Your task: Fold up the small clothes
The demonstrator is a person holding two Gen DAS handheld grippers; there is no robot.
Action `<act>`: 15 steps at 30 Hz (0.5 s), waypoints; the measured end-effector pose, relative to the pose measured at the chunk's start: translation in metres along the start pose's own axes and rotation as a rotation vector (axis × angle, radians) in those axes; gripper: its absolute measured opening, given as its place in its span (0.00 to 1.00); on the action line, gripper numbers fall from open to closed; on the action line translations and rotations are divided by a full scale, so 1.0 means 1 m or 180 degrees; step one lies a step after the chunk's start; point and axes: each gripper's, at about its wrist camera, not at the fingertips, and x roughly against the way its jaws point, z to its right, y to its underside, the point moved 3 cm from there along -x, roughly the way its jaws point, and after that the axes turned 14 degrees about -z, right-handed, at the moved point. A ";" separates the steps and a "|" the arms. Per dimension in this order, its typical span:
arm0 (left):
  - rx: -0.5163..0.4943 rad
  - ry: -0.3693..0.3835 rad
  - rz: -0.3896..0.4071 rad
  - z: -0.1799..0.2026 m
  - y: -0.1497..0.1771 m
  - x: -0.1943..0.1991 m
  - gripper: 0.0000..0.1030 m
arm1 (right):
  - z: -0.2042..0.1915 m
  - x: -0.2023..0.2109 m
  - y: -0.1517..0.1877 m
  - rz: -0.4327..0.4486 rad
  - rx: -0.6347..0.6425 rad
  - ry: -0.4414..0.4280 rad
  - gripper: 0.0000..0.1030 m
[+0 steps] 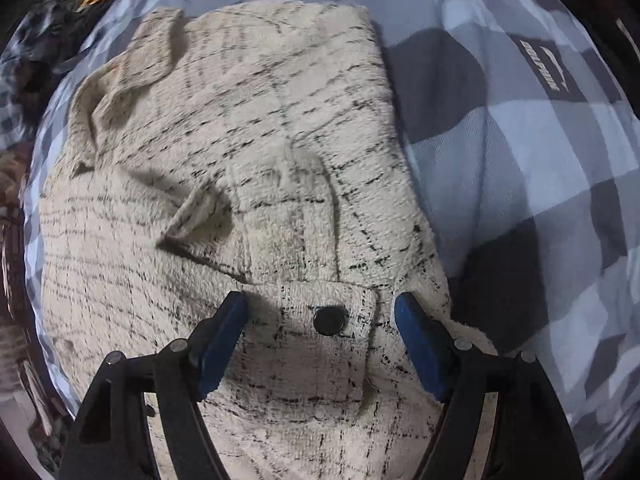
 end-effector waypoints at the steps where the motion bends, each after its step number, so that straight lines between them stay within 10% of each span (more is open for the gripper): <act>1: 0.0005 -0.0013 0.0004 -0.001 0.000 0.000 1.00 | -0.005 0.000 0.003 0.0021 0.0091 0.0062 0.39; 3: 0.0023 -0.0039 0.0015 -0.003 0.000 0.001 1.00 | -0.011 0.008 0.008 0.0069 0.0111 0.0172 0.31; 5: 0.0070 -0.0048 0.0026 -0.007 -0.001 0.001 1.00 | -0.013 0.017 0.012 0.0087 0.0106 0.0183 0.01; 15: 0.0179 0.0005 0.0022 -0.015 -0.002 0.001 1.00 | -0.019 0.054 -0.001 0.0355 0.0094 -0.0068 0.00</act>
